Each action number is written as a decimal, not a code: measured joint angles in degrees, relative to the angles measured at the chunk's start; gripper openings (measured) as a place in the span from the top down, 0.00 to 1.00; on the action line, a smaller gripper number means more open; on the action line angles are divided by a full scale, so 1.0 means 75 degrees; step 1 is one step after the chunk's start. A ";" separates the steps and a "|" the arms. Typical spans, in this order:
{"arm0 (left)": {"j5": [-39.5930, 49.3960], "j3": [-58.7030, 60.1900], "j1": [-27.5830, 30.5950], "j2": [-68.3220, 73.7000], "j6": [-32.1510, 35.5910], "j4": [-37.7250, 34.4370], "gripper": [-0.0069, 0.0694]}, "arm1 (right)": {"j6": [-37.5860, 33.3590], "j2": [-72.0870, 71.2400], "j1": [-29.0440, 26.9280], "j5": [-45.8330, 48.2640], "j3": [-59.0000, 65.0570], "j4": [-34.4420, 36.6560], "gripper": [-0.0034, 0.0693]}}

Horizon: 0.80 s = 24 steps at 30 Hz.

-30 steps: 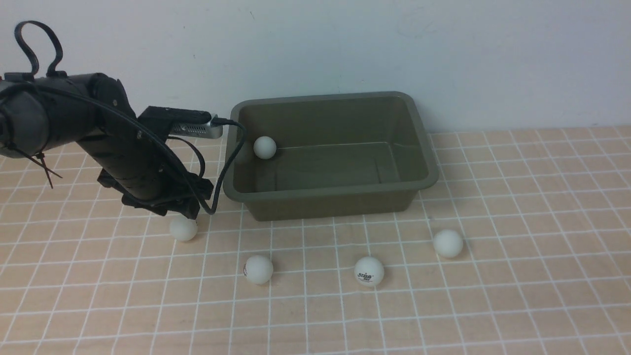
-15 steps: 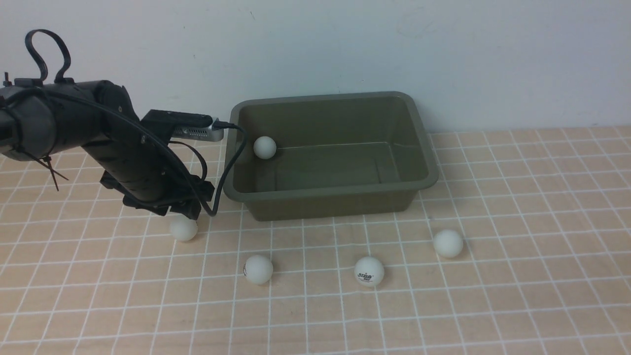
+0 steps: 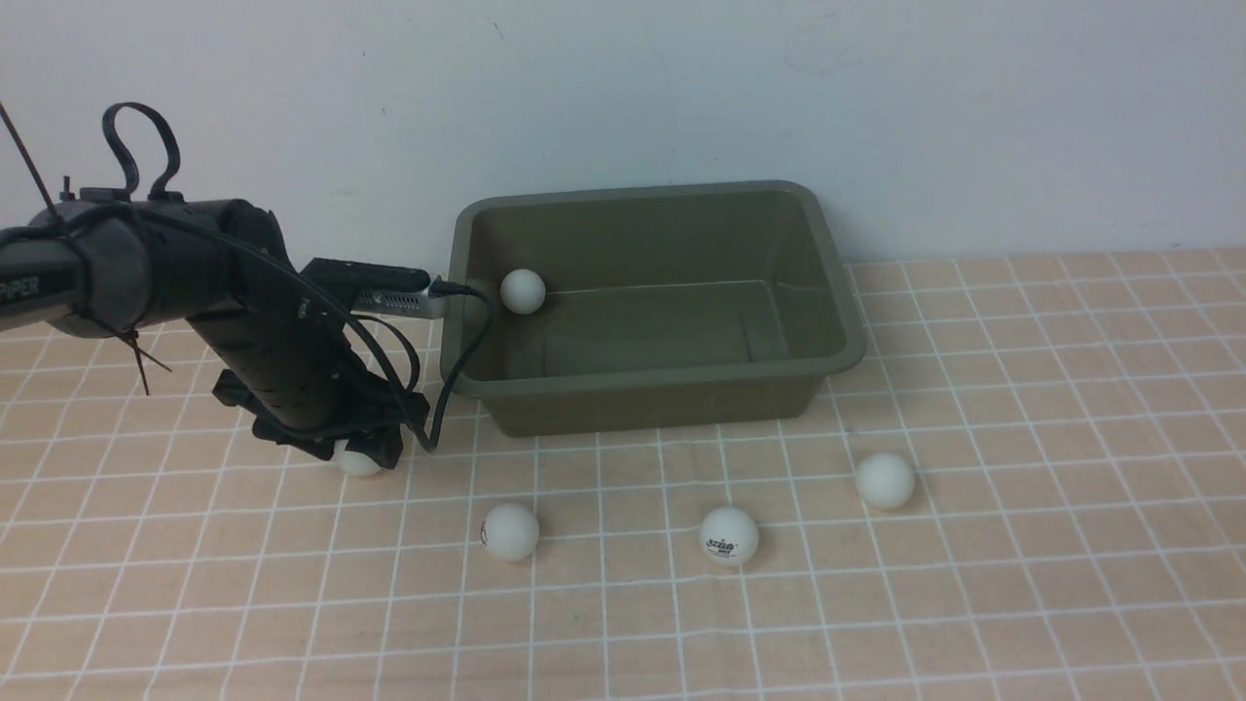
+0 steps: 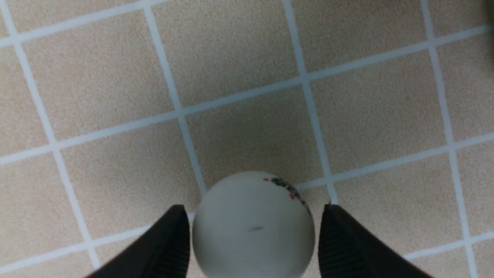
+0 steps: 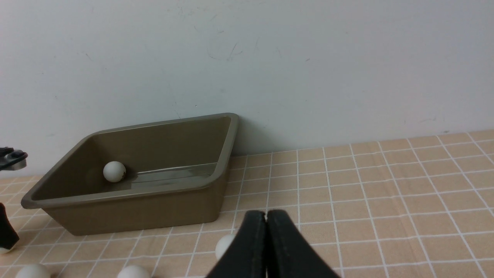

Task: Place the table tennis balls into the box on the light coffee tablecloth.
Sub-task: 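Reach for and grasp a ping pong ball on the table beside the basket, then drop the ball into the bin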

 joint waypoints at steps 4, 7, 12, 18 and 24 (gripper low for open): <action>0.0199 -0.0052 0.0000 -0.0031 0.0000 0.0000 0.49 | 0.0000 0.0000 0.0000 0.0000 0.0000 0.0000 0.97; 0.0773 -0.0296 0.0000 -0.0189 0.0126 0.0015 0.49 | 0.0000 0.0000 0.0000 0.0000 0.0000 0.0000 0.97; 0.1514 -0.1236 0.0000 -0.0976 0.0702 -0.0146 0.49 | 0.0000 0.0000 0.0000 0.0000 0.0000 0.0000 0.97; 0.1790 -0.2283 0.0000 -0.1007 0.3076 -0.2600 0.49 | 0.0000 0.0000 0.0000 0.0000 0.0000 0.0000 0.97; 0.1917 -0.2878 -0.0007 -0.0077 0.4959 -0.4506 0.49 | 0.0000 0.0000 0.0000 0.0000 0.0000 0.0000 0.97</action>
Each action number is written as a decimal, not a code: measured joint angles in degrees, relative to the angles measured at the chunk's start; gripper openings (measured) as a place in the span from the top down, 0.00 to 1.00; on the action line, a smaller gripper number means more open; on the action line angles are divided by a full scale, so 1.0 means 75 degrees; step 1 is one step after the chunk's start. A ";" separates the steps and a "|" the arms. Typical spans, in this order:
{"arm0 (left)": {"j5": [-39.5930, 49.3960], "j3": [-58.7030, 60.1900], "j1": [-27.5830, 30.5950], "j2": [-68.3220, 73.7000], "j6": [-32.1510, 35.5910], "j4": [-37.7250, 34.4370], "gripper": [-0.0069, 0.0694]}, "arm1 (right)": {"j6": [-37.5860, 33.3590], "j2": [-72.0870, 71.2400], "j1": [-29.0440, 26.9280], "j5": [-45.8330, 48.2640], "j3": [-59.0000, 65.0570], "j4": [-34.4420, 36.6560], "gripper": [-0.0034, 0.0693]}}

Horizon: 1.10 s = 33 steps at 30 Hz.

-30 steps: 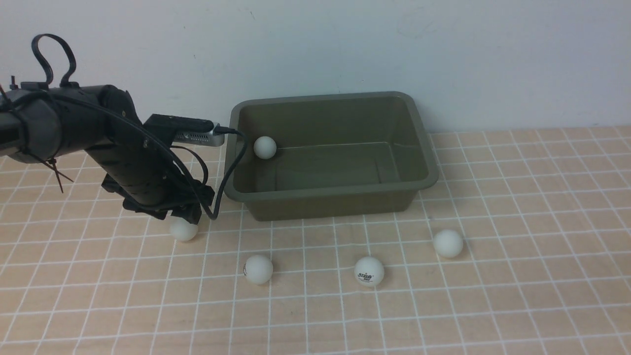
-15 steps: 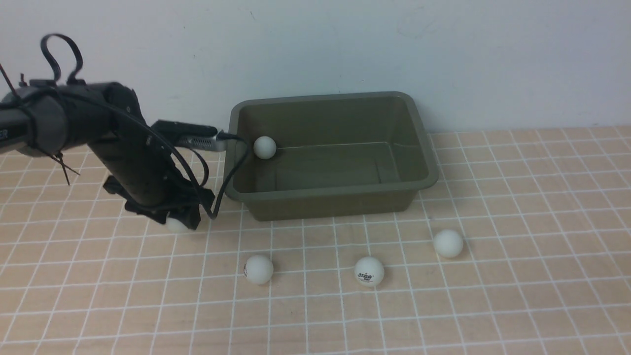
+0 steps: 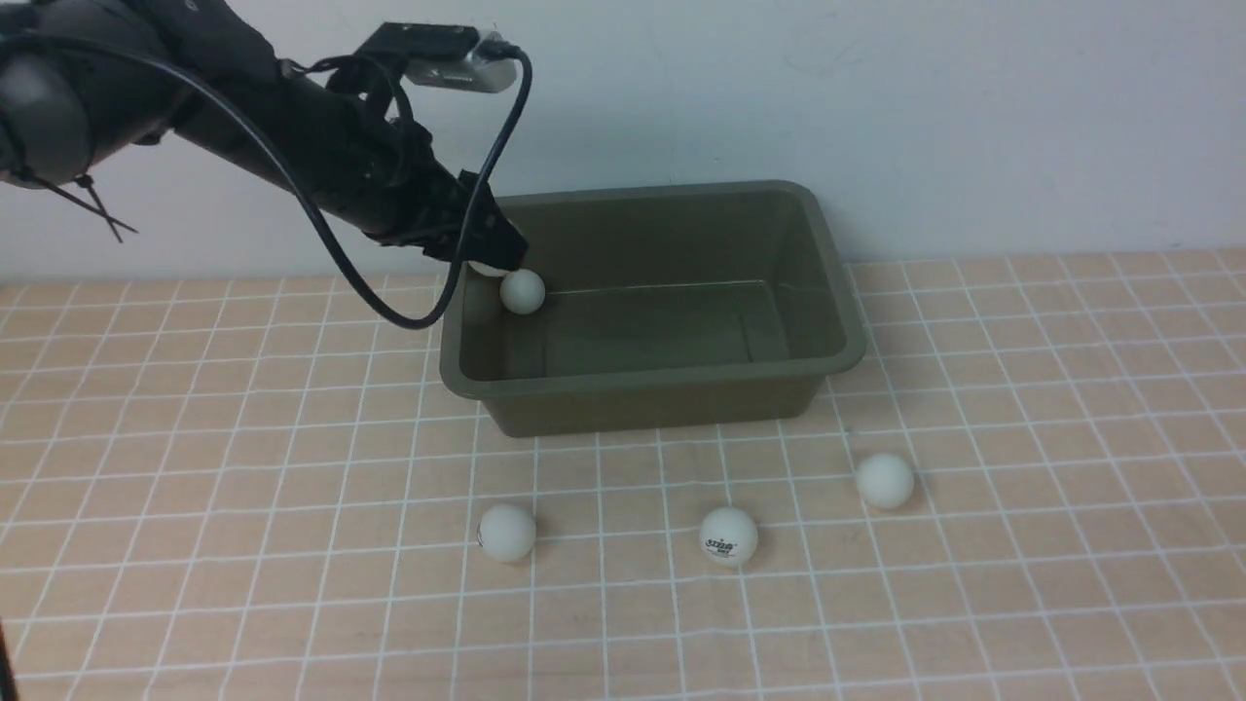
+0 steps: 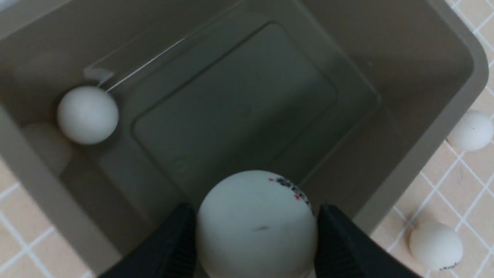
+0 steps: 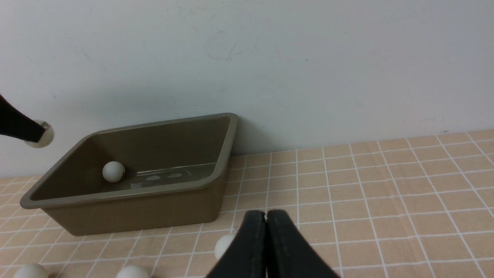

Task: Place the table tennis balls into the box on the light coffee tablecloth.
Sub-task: 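Drop the ball into the bin, then reach for and grasp a ping pong ball on the table beside the basket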

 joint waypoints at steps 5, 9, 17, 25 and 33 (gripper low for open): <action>0.0531 -0.0589 -0.0065 0.0671 0.0544 -0.0067 0.49 | 0.0000 0.0000 0.0000 0.0000 0.0000 0.0000 0.97; 0.0651 -0.0928 -0.0286 0.0755 0.0275 0.0484 0.46 | 0.0000 0.0000 0.0000 0.0000 0.0000 0.0000 0.97; 0.2114 -0.2793 -0.0659 0.0758 -0.3064 0.2533 0.38 | 0.0000 0.0000 0.0000 0.0000 0.0000 0.0000 0.97; 0.2305 -0.3506 -0.0659 0.0103 -0.5673 0.3685 0.68 | 0.0000 0.0000 0.0000 0.0015 0.0000 0.0006 0.97; 0.2354 -0.1592 -0.0659 -0.1558 -0.5218 0.3103 0.90 | 0.0000 0.0000 0.0000 0.0015 0.0000 0.0006 0.97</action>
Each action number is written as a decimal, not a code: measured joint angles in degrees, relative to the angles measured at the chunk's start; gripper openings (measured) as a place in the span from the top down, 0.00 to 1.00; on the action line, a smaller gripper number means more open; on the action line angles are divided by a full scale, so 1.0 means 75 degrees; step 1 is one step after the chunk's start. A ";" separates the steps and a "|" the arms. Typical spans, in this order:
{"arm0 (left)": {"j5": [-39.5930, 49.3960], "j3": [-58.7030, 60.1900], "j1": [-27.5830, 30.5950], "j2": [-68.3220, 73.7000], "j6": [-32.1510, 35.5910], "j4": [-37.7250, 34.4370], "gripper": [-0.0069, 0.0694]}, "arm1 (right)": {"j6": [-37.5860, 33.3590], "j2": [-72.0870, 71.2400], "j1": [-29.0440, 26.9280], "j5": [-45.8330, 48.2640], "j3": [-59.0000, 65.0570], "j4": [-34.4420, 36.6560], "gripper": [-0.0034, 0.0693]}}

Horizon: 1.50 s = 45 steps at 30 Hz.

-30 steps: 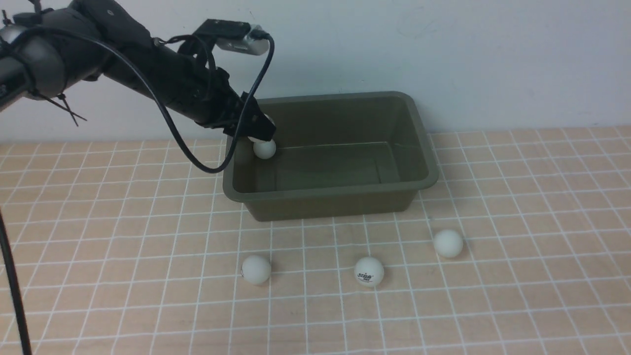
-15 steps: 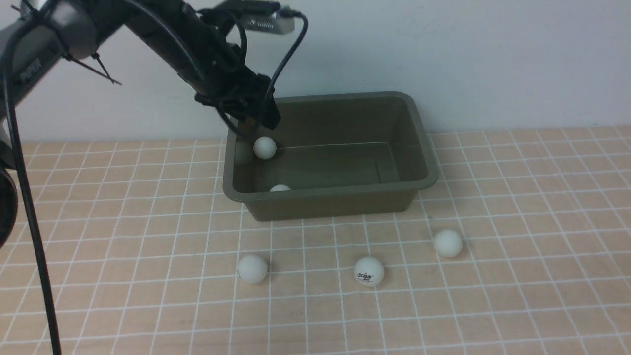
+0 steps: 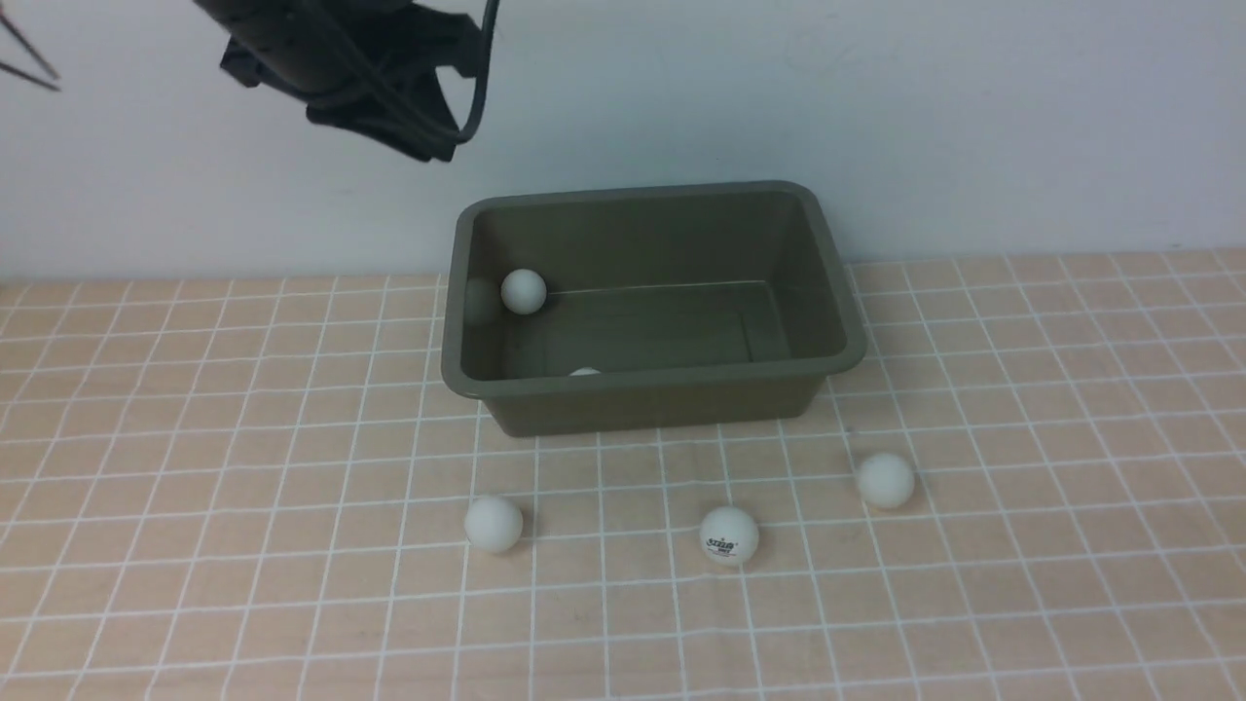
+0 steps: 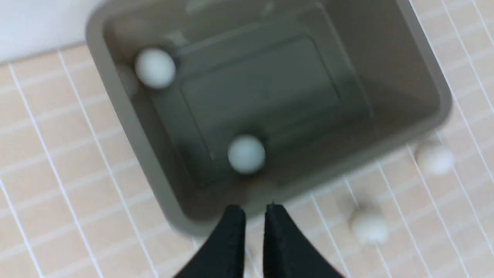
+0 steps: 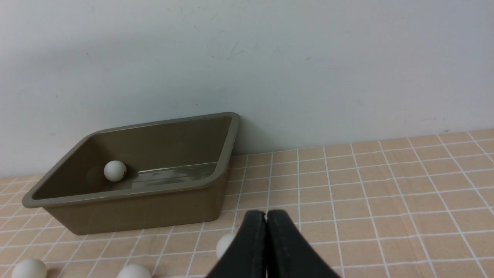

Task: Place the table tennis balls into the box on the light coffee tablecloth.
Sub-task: 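Reach for and grasp a ping pong ball on the table beside the basket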

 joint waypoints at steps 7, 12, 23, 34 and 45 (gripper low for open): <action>-0.0001 0.3613 0.0000 -0.1910 0.1097 -0.0021 0.93 | 0.0000 0.0000 0.0000 0.0000 0.0000 0.0000 0.97; -0.0168 0.5313 0.0000 -0.1807 0.2199 -0.0550 0.93 | 0.0000 0.0000 0.0000 0.0000 0.0000 0.0000 0.97; -0.2135 0.5697 -0.0007 -0.0815 0.3250 -0.1122 0.61 | 0.0000 0.0000 0.0000 0.0000 0.0000 -0.0007 0.97; -0.3090 0.5697 -0.0427 -0.0488 0.2778 -0.0964 0.39 | 0.0000 0.0000 0.0000 0.0000 0.0000 -0.0007 0.97; -0.3864 0.5697 -0.1386 -0.0237 -0.0105 0.1454 0.39 | 0.0000 0.0000 0.0000 -0.0024 0.0000 0.0001 0.97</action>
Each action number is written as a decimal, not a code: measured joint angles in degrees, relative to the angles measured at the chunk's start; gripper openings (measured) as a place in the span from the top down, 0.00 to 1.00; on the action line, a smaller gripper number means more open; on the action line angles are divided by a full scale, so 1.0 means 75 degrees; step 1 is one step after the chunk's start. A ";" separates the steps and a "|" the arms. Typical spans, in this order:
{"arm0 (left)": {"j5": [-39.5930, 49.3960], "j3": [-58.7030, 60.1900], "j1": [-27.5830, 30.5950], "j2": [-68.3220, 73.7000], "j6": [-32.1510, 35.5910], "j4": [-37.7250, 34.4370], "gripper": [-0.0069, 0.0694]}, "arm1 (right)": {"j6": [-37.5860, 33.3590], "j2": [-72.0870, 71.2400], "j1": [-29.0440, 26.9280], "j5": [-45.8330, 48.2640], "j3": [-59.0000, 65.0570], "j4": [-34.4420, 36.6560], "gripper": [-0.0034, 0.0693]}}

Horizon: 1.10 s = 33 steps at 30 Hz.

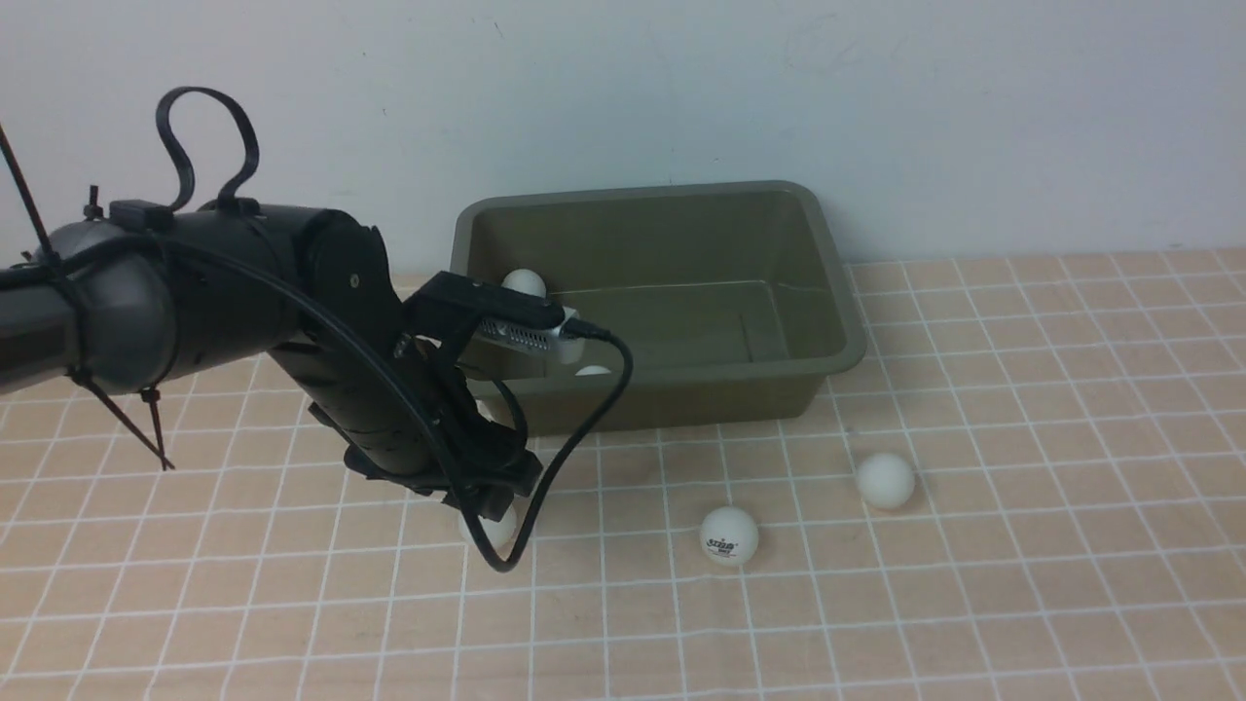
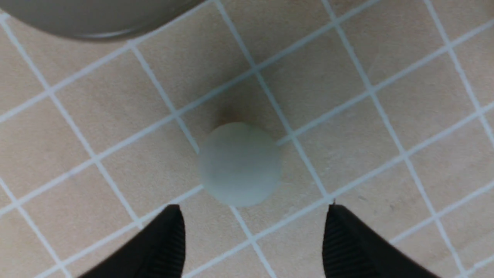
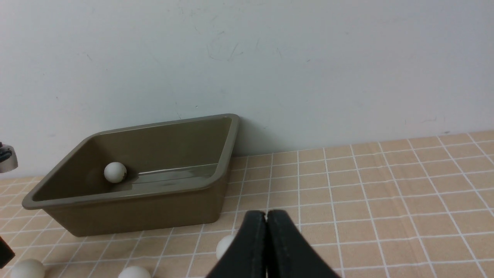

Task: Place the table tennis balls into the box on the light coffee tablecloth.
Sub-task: 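Reach for and grasp a ping pong ball on the table beside the basket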

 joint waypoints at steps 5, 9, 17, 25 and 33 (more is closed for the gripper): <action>-0.0344 0.0000 -0.0039 0.0251 -0.0207 0.0085 0.39 | 0.0000 0.0000 0.0000 0.0000 0.0000 0.0000 0.97; -0.0547 0.0000 -0.0039 0.0721 -0.0186 0.0061 0.39 | 0.0000 0.0000 0.0000 0.0000 0.0000 0.0000 0.97; -0.1086 0.0000 -0.0157 0.1282 0.0348 -0.0284 0.40 | 0.0000 0.0000 0.0000 0.0000 0.0000 0.0016 0.97; -0.0257 -0.0165 -0.0231 0.0713 0.1294 -0.1367 0.50 | 0.0000 0.0000 0.0000 0.0000 0.0000 0.0009 0.97; -0.0004 -0.1283 -0.0227 -0.0140 0.4614 -0.4399 0.50 | 0.0000 0.0000 0.0000 0.0000 0.0000 -0.0012 0.97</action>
